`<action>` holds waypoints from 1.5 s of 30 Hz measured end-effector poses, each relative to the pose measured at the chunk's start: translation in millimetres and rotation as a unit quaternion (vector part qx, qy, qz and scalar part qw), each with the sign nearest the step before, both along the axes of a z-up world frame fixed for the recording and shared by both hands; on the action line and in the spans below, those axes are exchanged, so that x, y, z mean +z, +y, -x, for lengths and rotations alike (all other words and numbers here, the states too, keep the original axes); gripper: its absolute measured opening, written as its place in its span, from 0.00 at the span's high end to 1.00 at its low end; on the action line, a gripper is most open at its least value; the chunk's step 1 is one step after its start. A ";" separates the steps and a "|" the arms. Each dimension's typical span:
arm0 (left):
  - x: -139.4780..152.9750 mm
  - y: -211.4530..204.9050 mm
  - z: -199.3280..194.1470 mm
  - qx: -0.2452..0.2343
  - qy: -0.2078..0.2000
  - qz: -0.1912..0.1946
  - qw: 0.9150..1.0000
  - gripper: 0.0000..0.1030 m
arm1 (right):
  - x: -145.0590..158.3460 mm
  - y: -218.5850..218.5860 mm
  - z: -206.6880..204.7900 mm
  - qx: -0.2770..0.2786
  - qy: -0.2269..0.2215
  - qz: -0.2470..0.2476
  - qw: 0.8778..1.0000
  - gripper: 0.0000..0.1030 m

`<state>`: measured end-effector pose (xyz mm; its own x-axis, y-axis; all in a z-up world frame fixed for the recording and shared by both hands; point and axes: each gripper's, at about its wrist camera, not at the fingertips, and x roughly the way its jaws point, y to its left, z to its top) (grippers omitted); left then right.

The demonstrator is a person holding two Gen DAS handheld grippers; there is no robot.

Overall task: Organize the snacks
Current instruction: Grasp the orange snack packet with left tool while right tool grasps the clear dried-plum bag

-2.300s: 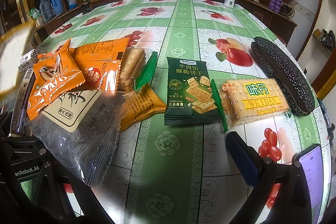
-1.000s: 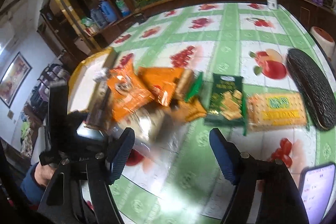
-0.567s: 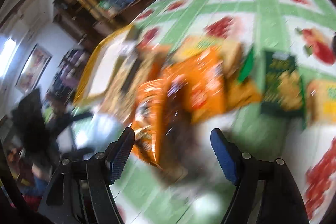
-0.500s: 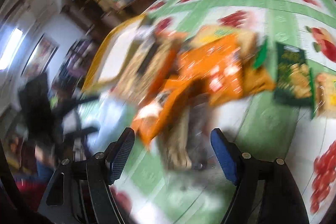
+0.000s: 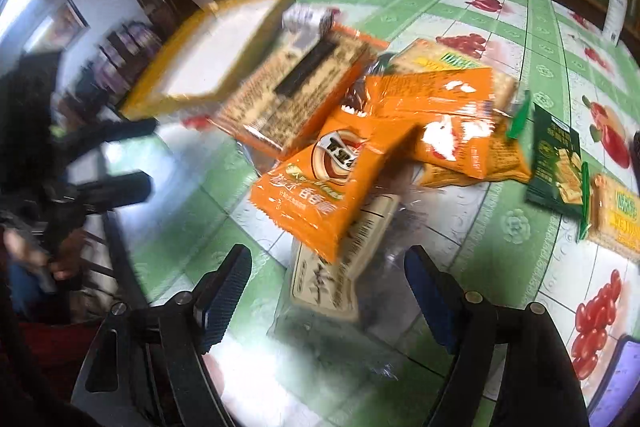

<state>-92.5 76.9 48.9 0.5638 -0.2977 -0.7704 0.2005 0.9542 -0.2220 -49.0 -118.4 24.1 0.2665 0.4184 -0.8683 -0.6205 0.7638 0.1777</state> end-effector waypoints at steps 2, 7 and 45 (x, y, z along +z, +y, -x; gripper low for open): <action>1.9 -3.8 0.0 -0.005 -0.003 -0.001 1.000 0.00 | -4.8 7.8 5.0 -0.003 -0.031 0.045 0.999 0.25; 7.9 -14.6 0.4 -0.022 -0.011 0.003 1.000 0.00 | -6.4 -20.9 7.9 -0.018 -0.033 0.045 0.998 0.49; -30.8 -140.3 -29.4 -0.100 0.027 -0.064 0.993 0.61 | 2.0 -129.2 32.9 -0.132 -0.038 -0.062 0.989 0.56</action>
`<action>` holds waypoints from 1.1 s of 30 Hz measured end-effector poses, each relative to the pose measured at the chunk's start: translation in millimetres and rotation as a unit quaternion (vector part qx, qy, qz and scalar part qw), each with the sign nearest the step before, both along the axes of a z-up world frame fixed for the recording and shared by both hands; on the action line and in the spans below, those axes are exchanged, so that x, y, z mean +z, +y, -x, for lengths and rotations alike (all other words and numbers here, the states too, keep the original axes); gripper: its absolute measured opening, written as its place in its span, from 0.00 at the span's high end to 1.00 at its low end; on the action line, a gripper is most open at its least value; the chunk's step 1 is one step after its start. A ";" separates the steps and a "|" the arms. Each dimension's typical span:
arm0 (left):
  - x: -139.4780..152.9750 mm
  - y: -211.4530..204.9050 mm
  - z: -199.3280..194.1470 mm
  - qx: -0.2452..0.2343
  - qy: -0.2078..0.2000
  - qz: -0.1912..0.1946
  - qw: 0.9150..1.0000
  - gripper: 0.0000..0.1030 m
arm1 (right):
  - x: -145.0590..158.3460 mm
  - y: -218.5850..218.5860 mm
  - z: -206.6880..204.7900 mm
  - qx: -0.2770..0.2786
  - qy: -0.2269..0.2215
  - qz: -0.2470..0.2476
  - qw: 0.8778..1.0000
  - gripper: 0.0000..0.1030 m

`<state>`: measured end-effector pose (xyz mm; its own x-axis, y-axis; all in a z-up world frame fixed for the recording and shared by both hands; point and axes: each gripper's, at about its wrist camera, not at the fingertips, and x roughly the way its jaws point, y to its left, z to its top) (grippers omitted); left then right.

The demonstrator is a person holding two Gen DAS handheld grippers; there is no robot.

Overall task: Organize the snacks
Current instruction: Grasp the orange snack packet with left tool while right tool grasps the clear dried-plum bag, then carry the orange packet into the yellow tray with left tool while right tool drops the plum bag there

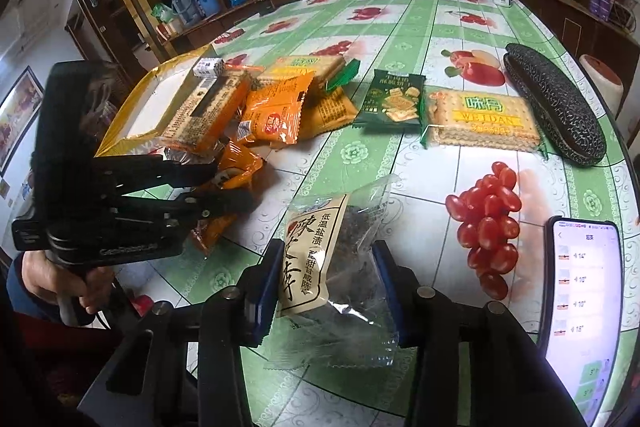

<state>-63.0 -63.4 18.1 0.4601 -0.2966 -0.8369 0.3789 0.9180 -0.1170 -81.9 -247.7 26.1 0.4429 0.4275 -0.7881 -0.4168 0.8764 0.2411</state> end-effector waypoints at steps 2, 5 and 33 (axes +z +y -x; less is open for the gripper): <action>-1.3 -4.5 -0.1 -0.008 -0.003 -0.010 1.000 0.58 | 0.2 4.5 -1.2 -0.001 0.004 0.012 1.000 0.53; -4.4 -16.2 3.9 -0.033 -0.011 -0.040 0.999 0.40 | -1.7 12.0 -1.6 -0.001 0.003 0.031 1.000 0.46; 68.6 124.6 10.6 0.092 -0.099 0.149 0.979 0.61 | 58.5 49.8 2.4 0.010 -0.066 -0.020 0.998 0.53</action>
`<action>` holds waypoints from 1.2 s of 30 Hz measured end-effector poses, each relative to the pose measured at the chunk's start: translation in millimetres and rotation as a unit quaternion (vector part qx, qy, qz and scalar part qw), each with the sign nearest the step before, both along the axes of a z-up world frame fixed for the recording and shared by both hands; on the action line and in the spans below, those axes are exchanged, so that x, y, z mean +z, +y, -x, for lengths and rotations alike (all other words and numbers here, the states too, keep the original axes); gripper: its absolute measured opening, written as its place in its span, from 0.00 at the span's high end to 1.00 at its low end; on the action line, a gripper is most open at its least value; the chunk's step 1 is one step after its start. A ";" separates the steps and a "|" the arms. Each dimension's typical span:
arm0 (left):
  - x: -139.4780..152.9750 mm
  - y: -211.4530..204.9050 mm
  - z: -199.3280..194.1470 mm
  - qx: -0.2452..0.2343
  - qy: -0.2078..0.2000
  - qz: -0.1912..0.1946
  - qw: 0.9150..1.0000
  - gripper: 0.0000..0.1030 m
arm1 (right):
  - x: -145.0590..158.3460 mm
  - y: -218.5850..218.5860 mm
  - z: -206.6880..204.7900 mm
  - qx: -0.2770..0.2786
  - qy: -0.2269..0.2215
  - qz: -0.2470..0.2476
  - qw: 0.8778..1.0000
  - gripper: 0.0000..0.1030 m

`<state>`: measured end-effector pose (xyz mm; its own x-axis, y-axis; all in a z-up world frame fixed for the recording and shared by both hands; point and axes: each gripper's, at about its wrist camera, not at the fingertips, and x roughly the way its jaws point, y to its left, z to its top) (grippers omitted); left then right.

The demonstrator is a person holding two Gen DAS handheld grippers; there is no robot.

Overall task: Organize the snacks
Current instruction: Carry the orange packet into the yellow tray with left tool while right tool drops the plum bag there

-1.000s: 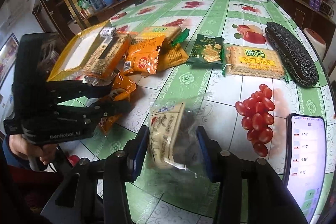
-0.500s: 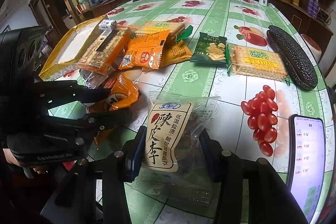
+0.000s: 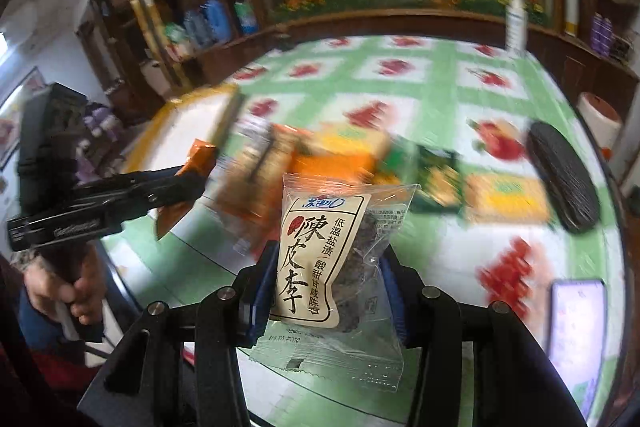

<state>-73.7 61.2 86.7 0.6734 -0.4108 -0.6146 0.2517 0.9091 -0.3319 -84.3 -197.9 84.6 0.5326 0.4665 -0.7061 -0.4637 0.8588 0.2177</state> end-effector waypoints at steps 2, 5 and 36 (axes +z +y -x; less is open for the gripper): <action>2.8 27.9 0.6 0.033 -0.004 0.006 0.999 0.61 | 7.7 22.2 -2.8 0.025 0.000 -0.012 1.000 0.53; 3.4 69.4 1.7 0.085 -0.008 0.006 0.996 0.61 | 17.6 64.4 -6.0 0.069 -0.002 -0.022 0.997 0.53; -60.2 173.6 -21.3 0.230 0.047 -0.074 0.969 0.60 | -61.5 299.4 -105.9 0.138 0.079 -0.030 0.987 0.53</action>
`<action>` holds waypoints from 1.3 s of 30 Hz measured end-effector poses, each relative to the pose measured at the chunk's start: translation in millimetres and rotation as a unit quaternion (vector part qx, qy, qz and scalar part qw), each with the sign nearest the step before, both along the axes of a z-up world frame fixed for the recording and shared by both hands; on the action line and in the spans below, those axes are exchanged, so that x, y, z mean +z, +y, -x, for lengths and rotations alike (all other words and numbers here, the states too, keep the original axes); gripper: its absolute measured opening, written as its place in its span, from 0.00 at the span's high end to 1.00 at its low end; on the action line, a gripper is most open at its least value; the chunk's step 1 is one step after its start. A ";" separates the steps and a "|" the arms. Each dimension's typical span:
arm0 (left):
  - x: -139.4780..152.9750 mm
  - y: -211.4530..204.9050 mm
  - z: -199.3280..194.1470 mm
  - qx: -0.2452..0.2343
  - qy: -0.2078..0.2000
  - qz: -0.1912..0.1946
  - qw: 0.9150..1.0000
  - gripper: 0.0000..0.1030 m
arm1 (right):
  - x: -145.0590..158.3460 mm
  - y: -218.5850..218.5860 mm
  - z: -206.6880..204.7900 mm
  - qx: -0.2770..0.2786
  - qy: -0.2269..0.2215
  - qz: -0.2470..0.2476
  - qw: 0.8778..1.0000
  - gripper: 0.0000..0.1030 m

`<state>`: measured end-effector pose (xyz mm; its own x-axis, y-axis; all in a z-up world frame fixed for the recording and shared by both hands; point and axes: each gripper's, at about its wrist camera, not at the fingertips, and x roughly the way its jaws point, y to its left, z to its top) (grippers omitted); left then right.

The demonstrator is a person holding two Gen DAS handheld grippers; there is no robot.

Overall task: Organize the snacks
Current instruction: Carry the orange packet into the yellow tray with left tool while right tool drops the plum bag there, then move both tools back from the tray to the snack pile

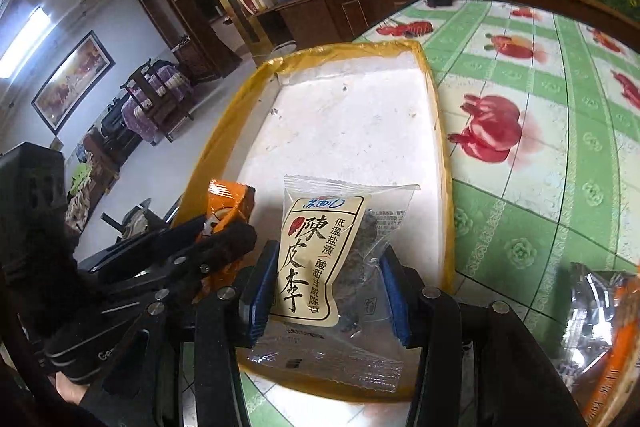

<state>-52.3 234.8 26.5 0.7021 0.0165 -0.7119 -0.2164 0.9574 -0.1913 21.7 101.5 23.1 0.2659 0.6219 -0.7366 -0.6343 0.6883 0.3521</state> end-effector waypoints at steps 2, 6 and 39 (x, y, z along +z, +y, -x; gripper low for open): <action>0.2 -2.7 -0.6 0.000 0.002 -0.011 1.000 0.60 | -3.3 -1.1 -0.9 0.000 0.000 0.003 1.000 0.54; 0.3 -5.5 -1.2 0.003 0.006 -0.022 1.000 0.57 | -2.0 -3.5 -0.3 0.003 0.003 -0.003 1.000 0.52; 38.2 -83.2 16.7 -0.095 -0.024 -0.010 0.995 0.51 | 1.4 -79.5 -21.3 0.012 -0.052 0.196 0.979 0.56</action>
